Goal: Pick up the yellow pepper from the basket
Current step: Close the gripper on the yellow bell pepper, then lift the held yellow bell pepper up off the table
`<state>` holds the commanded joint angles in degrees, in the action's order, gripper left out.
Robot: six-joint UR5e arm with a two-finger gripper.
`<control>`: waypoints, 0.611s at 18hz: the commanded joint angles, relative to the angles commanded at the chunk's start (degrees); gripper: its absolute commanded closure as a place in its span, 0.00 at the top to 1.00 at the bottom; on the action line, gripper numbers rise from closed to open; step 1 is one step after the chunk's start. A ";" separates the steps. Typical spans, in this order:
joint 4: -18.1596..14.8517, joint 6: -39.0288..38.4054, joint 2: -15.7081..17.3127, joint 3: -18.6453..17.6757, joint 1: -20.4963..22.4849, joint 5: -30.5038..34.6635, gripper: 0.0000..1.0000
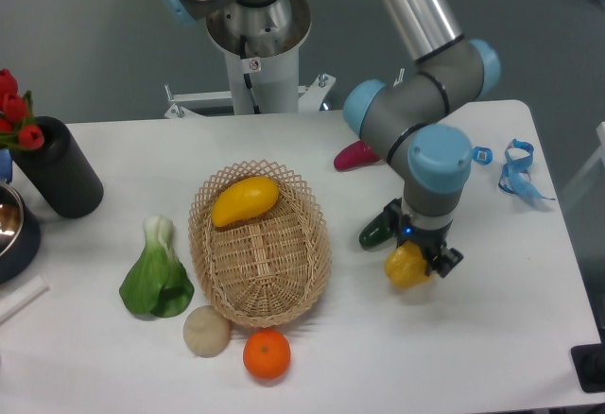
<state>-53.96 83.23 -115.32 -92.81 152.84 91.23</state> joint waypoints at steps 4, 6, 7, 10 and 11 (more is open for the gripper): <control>0.00 0.09 0.35 0.26 1.23 -0.26 0.65; -0.09 0.09 2.10 0.79 2.29 0.09 0.63; -0.26 0.09 2.37 1.05 2.29 0.00 0.63; -1.32 0.18 2.38 1.93 2.64 0.70 0.63; -1.84 0.00 2.20 2.89 2.64 0.96 0.63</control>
<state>-55.81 83.23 -113.11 -89.92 155.48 92.19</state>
